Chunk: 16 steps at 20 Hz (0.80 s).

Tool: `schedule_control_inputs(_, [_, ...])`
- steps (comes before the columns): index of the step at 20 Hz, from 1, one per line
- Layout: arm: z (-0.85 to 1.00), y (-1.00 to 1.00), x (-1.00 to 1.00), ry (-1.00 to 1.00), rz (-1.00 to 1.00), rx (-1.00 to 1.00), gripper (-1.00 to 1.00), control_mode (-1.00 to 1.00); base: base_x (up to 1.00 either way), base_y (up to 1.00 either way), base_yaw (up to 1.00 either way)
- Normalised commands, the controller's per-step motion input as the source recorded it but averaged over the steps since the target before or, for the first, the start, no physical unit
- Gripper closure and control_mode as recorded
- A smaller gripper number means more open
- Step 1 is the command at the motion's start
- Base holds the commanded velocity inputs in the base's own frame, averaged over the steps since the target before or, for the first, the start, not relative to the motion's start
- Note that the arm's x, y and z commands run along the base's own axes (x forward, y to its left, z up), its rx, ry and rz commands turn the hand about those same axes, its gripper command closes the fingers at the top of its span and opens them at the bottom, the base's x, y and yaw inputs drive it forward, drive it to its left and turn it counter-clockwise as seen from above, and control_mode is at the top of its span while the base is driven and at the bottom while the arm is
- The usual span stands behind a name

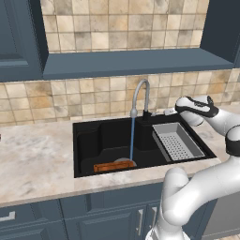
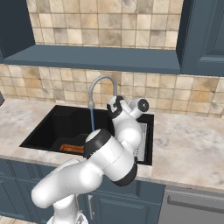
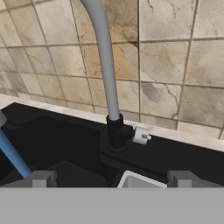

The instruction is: Turn on the sink faucet with hot water and rinse the cutting board for ten seconds, then turn off the faucet. Push the cutting board to reach the water if necessary.

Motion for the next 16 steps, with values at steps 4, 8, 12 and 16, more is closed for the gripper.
schedule_control_inputs(4, [0.00,0.00,0.00,0.00,0.00,0.00,-1.00,-1.00,0.00,0.00,0.00])
schedule_control_inputs(8, [0.00,0.00,0.00,0.00,0.00,0.00,-1.00,-1.00,0.00,0.00,0.00])
schedule_control_inputs(12, [0.00,0.00,0.00,0.00,0.00,0.00,-1.00,-1.00,0.00,0.00,0.00])
schedule_control_inputs(16, [0.00,0.00,0.00,0.00,0.00,0.00,-1.00,-1.00,0.00,0.00,0.00])
